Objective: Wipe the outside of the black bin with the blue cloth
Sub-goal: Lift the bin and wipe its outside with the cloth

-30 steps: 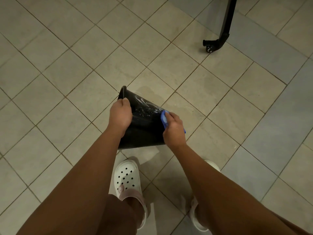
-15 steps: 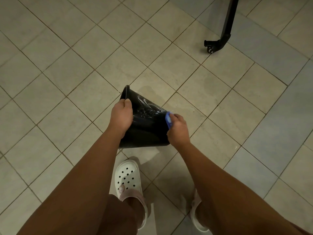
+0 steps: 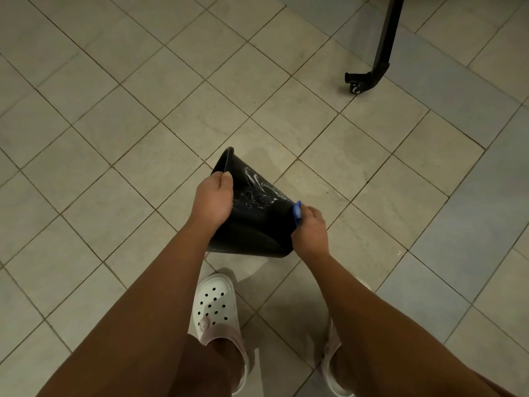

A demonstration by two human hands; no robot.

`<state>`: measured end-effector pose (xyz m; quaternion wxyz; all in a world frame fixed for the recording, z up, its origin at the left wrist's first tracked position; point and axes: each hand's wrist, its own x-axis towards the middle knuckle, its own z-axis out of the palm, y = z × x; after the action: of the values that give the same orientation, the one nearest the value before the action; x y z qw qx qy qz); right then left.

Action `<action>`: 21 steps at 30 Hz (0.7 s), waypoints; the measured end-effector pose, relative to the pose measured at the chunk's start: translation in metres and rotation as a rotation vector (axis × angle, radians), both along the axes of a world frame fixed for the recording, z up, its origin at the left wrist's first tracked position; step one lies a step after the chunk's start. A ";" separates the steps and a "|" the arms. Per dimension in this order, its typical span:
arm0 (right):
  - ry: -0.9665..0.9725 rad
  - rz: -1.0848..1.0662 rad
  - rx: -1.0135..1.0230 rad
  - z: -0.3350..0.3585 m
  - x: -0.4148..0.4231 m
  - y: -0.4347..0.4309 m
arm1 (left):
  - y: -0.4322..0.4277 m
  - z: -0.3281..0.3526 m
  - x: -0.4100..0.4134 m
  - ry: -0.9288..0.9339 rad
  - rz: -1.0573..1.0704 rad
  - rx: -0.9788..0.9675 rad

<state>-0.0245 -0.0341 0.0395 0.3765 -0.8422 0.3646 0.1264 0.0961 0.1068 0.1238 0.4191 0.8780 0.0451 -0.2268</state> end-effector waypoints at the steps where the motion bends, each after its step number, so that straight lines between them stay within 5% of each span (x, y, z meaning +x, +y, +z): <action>1: 0.025 -0.031 -0.003 0.000 -0.005 0.003 | -0.001 -0.001 0.002 -0.005 -0.005 0.001; 12: -0.201 0.212 -0.131 0.003 0.008 0.011 | -0.002 -0.001 0.001 -0.045 -0.041 0.026; 16: -0.081 0.134 -0.092 -0.004 -0.007 0.001 | -0.002 -0.001 0.001 -0.072 -0.078 0.049; 21: -0.246 0.080 -0.179 0.010 -0.005 0.042 | -0.001 -0.004 0.002 -0.079 -0.056 0.072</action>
<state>-0.0294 0.0080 0.0491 0.3365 -0.8954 0.2917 0.0041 0.0978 0.1057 0.1196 0.3822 0.9017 0.0121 -0.2018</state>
